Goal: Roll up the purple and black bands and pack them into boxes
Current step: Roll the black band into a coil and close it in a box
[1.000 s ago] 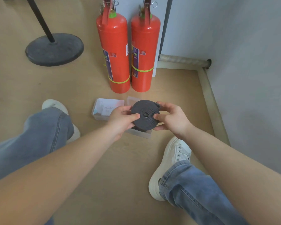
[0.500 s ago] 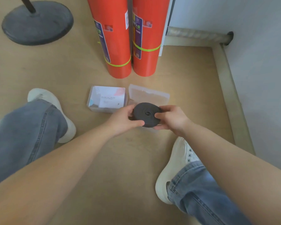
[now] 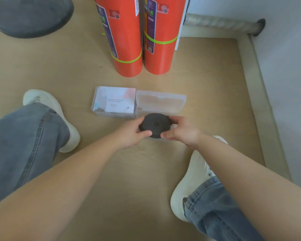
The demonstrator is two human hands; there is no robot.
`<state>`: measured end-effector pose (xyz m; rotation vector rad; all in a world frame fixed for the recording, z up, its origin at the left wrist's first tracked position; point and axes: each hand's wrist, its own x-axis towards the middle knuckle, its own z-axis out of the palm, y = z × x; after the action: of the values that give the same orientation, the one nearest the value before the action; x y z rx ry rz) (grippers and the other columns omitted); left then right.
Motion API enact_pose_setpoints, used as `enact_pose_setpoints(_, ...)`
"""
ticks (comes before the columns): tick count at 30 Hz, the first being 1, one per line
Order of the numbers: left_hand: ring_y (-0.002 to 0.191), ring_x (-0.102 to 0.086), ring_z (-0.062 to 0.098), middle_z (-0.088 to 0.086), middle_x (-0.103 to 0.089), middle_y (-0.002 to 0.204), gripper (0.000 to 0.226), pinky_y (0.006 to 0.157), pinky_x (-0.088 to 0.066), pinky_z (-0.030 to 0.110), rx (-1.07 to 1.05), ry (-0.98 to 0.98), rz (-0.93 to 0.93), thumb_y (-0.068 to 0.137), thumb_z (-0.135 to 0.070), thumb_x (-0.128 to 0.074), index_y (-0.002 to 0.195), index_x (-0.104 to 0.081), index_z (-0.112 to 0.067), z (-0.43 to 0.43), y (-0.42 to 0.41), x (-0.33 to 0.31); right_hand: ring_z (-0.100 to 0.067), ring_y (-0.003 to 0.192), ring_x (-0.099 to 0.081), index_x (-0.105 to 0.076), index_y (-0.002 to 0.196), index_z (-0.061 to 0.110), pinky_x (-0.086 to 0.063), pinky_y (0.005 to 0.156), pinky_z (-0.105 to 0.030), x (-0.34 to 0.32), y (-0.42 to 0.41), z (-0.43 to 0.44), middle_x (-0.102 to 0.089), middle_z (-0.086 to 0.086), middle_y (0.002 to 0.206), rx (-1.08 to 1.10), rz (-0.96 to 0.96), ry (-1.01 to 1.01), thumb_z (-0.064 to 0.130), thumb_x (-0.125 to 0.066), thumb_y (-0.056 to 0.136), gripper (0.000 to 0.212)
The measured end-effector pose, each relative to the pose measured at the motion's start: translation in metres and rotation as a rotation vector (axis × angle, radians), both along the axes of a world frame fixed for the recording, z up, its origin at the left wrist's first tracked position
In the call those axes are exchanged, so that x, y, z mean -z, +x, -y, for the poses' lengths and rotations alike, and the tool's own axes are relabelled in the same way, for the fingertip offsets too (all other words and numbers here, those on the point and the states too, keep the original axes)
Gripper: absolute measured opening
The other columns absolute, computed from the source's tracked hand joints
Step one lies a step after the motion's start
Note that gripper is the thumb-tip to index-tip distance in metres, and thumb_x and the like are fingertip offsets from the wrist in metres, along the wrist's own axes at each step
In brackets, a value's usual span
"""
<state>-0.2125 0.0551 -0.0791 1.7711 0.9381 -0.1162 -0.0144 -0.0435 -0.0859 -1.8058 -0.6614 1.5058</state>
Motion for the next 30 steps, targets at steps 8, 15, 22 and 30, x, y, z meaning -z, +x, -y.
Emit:
enact_pose_setpoints(8,0.091,-0.073,0.022,0.006,-0.064,0.128,0.052,0.076,-0.063,0.04,-0.07,0.001,-0.04,0.091,-0.038,-0.063,0.141,-0.048,-0.037,0.023,-0.007,0.011,-0.018,0.075,-0.068,-0.066,0.122,0.013,-0.06,0.07,-0.027,-0.004,-0.002,0.008,-0.067,-0.001,0.106,-0.187,0.15,-0.059,0.008,-0.082,0.079,0.046)
enact_pose_setpoints(15,0.083,-0.074,0.022,0.012,-0.069,0.113,0.058,0.083,-0.061,0.041,-0.156,0.106,-0.078,0.09,-0.029,-0.072,0.144,-0.053,-0.02,0.027,-0.001,0.017,-0.012,0.085,-0.067,-0.06,0.128,0.024,-0.062,0.07,-0.028,-0.004,-0.004,0.005,-0.062,0.014,0.107,-0.269,0.225,-0.049,0.014,-0.079,0.085,0.048)
enact_pose_setpoints(22,0.088,-0.073,0.019,0.001,-0.076,0.096,0.077,0.091,-0.057,0.038,-0.164,0.134,-0.117,0.076,-0.035,-0.084,0.145,-0.052,-0.019,0.027,0.004,0.022,-0.008,0.082,-0.066,-0.057,0.127,0.023,-0.058,0.063,-0.019,-0.005,-0.001,0.009,-0.059,0.016,0.107,-0.275,0.206,-0.028,0.013,-0.081,0.083,0.051)
enact_pose_setpoints(30,0.09,-0.071,0.018,-0.008,-0.062,0.116,0.079,0.064,-0.064,0.038,-0.245,0.042,-0.044,0.074,-0.022,-0.085,0.144,-0.05,-0.033,0.033,0.003,0.013,-0.017,0.076,-0.067,-0.052,0.137,0.02,-0.052,0.056,-0.017,0.006,-0.004,0.014,-0.056,0.004,0.117,-0.212,0.276,-0.024,0.01,-0.087,0.075,0.072)
